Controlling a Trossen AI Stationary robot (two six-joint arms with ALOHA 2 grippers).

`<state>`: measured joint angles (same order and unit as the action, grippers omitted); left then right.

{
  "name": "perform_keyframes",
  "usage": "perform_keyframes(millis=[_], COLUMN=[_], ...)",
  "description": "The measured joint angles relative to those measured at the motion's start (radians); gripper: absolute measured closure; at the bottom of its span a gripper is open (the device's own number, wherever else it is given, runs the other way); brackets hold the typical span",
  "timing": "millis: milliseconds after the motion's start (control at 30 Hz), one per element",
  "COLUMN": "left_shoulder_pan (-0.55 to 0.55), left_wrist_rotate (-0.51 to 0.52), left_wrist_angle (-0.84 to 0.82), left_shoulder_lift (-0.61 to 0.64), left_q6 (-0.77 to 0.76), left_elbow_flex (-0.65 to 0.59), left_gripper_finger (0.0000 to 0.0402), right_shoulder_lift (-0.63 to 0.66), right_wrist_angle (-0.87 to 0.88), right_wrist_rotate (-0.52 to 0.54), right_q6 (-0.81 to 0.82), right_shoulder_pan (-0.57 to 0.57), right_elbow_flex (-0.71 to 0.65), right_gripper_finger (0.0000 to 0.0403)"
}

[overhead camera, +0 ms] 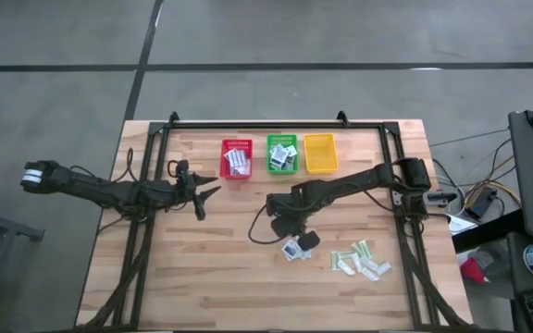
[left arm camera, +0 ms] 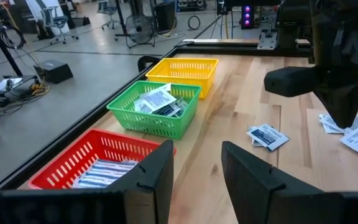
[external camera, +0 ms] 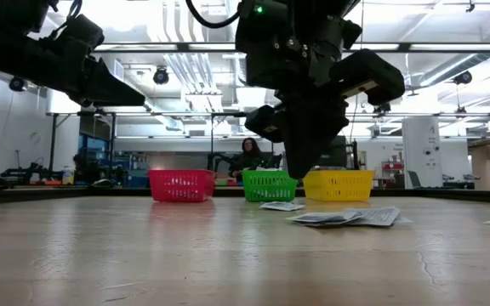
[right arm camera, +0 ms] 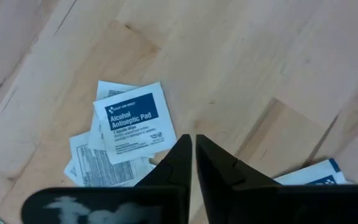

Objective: Pick & Place First Aid Supplies
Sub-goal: Put the alcohol pad into the green basket

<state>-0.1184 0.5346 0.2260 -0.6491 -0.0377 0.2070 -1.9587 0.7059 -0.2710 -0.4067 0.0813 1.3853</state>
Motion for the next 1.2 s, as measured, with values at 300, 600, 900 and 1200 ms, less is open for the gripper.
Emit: perform_keyframes(millis=[300,600,900,1200], left_shoulder_pan=[0.000,0.000,0.000,0.000], left_wrist_rotate=[-0.002,-0.002,-0.003,-0.003], left_wrist_angle=[-0.009,-0.010,-0.014,-0.026], left_shoulder_lift=[0.000,0.000,0.000,0.000], left_q6=[-0.017,-0.020,-0.019,-0.019], left_elbow_flex=[0.000,0.000,0.000,-0.004], left_gripper_finger=[0.0268,0.0268,0.0268,0.0268], right_shoulder_lift=[0.000,0.000,0.001,0.001], right_wrist_angle=[0.008,0.040,0.044,0.045], right_wrist_rotate=[0.023,0.125,0.171,0.186], right_q6=[0.046,0.045,0.098,0.146], right_shoulder_pan=[-0.002,-0.013,-0.050,-0.120], right_elbow_flex=[0.000,0.000,0.000,0.000], right_gripper_finger=[0.0297,0.0250,0.0226,0.0221])
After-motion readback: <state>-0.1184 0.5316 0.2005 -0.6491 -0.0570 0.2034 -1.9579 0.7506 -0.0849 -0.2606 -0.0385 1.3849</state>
